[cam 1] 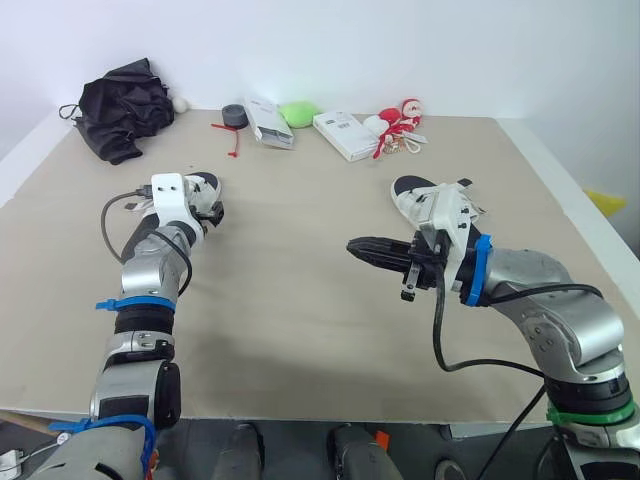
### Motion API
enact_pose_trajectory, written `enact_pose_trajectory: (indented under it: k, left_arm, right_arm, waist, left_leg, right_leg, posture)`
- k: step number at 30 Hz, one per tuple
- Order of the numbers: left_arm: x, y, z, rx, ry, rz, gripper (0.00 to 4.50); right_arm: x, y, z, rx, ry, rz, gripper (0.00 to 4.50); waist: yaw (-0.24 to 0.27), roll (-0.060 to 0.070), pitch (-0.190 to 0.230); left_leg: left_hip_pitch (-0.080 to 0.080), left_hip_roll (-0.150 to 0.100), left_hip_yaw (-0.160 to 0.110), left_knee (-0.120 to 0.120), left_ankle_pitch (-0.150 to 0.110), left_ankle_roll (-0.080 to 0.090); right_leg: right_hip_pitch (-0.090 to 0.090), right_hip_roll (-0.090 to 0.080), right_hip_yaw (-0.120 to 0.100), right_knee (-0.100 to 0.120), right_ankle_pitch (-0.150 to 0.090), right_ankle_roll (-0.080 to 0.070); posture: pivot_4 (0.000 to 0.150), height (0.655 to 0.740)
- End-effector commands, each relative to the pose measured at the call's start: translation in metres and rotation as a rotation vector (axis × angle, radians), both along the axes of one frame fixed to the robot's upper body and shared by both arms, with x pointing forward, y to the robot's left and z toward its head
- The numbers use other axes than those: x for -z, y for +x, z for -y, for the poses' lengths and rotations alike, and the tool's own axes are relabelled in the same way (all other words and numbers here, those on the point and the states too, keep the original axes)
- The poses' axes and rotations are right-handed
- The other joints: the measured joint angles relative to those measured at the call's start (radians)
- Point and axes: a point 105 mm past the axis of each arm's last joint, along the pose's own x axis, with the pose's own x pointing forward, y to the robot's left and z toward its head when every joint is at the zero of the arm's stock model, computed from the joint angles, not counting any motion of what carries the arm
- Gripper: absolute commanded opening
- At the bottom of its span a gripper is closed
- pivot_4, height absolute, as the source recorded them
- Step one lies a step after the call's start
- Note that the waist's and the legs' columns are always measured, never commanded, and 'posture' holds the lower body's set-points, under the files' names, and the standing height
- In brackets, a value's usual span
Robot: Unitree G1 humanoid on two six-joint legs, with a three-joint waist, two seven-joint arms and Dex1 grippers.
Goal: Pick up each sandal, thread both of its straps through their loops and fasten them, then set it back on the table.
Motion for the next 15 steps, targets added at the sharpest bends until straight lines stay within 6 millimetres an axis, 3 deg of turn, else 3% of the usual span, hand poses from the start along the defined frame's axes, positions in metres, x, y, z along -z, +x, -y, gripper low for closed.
enact_pose_trajectory:
  k: [1, 5, 9, 11, 13, 15]
  left_arm:
    - [-0.009, -0.019, -0.009, -0.010, -0.005, -0.001, 4.47]
    - [-0.011, -0.039, -0.005, 0.058, 0.013, -0.032, 4.47]
    - [-0.031, -0.065, 0.000, 0.205, -0.023, 0.044, 4.47]
    - [-0.036, -0.092, 0.026, 0.455, -0.030, 0.060, 4.47]
    - [-0.038, -0.131, 0.051, 0.727, -0.072, 0.064, 4.47]
    - [-0.034, -0.154, 0.054, 0.821, -0.093, 0.070, 4.47]
  right_arm:
    - [-0.022, -0.003, 0.004, 0.003, 0.101, 0.063, 0.00]
    - [-0.025, -0.002, 0.008, 0.005, 0.144, 0.050, 0.00]
    - [-0.020, 0.001, 0.018, 0.017, 0.135, 0.025, 0.00]
    - [-0.018, 0.000, 0.023, 0.021, 0.130, 0.015, 0.00]
    - [-0.015, -0.002, 0.027, 0.022, 0.127, 0.002, 0.00]
    - [-0.005, -0.004, 0.030, 0.034, 0.097, -0.028, 0.00]
  waist:
    - [0.003, 0.000, 0.000]
    - [0.002, 0.000, 0.000]
    - [0.002, 0.000, 0.000]
    - [0.002, 0.000, 0.000]
    - [0.001, 0.000, 0.000]
    - [0.002, 0.000, 0.000]
  left_leg:
    - [0.000, 0.000, 0.000, 0.000, 0.000, 0.000]
    - [0.000, 0.000, 0.000, 0.000, 0.000, 0.000]
    - [0.001, 0.000, 0.000, 0.001, 0.001, -0.001]
    - [0.000, 0.000, 0.000, 0.001, 0.001, -0.001]
    - [0.000, 0.001, 0.001, 0.000, 0.001, -0.001]
    - [0.000, 0.001, 0.001, 0.000, 0.001, -0.001]
  right_leg:
    - [0.000, 0.000, 0.000, 0.000, 0.000, 0.000]
    - [0.000, 0.000, 0.000, 0.000, 0.000, 0.000]
    - [0.000, 0.000, 0.000, 0.001, 0.001, -0.001]
    - [0.000, 0.000, 0.000, 0.000, 0.002, -0.001]
    - [-0.001, 0.000, 0.000, 0.000, 0.001, -0.001]
    - [0.000, 0.000, 0.000, 0.000, 0.000, -0.001]
  posture:
    - [0.150, 0.7380]
    - [0.150, 0.7380]
    - [0.150, 0.7380]
    - [0.150, 0.7380]
    - [0.150, 0.7380]
    - [0.150, 0.7380]
